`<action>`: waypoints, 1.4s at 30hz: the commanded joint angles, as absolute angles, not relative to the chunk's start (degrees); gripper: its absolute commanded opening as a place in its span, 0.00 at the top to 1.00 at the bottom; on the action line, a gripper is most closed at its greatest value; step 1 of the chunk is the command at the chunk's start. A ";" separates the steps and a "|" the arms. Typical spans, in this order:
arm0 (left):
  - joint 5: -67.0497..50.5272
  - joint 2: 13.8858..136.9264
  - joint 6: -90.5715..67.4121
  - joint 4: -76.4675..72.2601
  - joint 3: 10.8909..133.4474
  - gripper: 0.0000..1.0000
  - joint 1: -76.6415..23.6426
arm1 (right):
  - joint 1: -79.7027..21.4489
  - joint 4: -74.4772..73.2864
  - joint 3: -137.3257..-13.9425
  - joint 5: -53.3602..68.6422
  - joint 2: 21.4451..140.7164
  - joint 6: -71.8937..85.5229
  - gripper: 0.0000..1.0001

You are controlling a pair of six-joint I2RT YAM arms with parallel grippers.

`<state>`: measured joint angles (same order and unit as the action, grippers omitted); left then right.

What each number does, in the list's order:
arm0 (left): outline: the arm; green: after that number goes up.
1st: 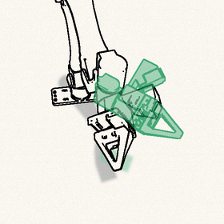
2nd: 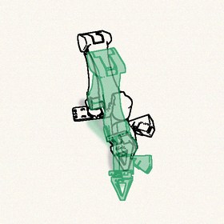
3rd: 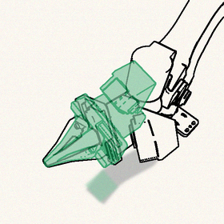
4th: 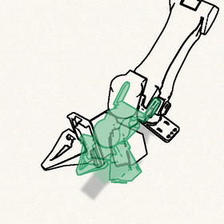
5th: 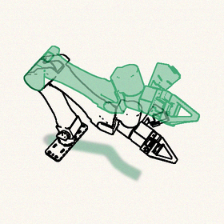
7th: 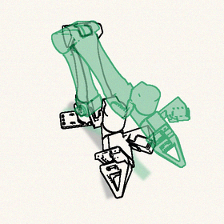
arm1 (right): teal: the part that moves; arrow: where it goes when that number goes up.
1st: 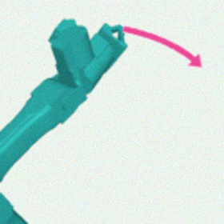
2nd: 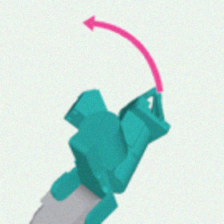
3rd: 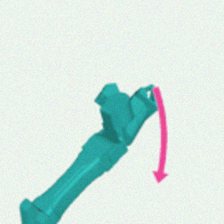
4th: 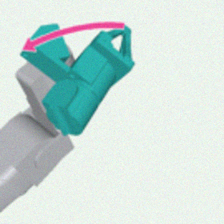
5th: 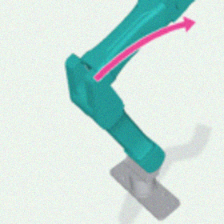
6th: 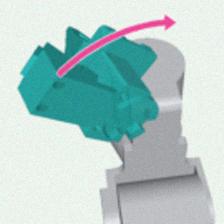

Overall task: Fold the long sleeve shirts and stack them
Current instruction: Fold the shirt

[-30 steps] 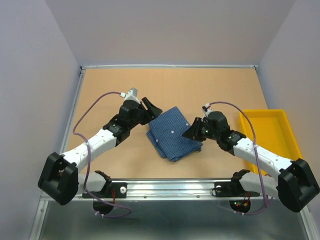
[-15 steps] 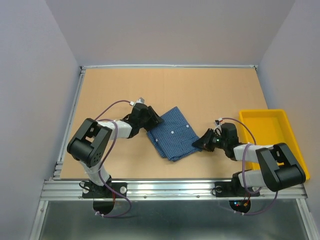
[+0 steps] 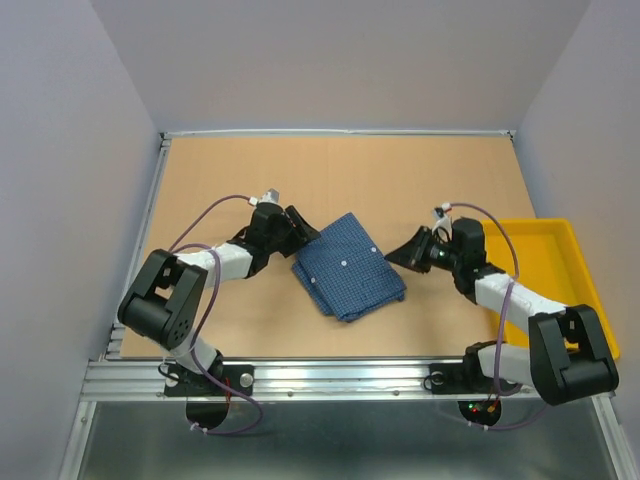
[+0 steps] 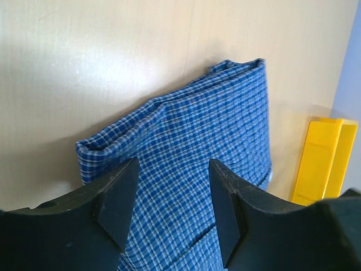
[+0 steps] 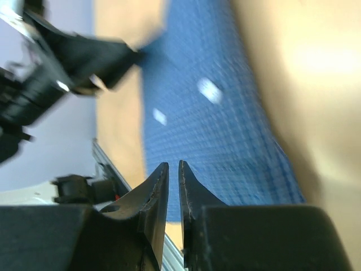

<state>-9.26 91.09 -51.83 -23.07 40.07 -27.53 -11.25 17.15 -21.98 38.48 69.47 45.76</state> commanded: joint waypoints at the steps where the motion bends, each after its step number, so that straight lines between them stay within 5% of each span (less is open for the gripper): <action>1: -7.30 85.61 -48.17 -21.10 43.15 0.36 -27.77 | -11.42 18.01 -36.45 41.57 71.88 45.08 0.81; 12: -8.17 92.54 -46.31 -21.35 47.20 0.39 -27.77 | -19.77 31.45 -58.52 37.36 99.39 49.48 0.81; 23: -8.53 99.75 -50.62 -25.84 42.10 0.42 -27.42 | -19.87 46.67 -58.45 33.31 123.13 53.97 0.85; 32: -10.37 91.77 -45.27 -17.94 45.00 0.39 -26.27 | -18.28 46.93 -53.53 35.94 112.78 53.35 0.85; 42: -13.62 79.98 -47.18 -10.55 46.76 0.36 -43.85 | -18.46 47.46 -37.19 35.77 96.25 55.37 0.84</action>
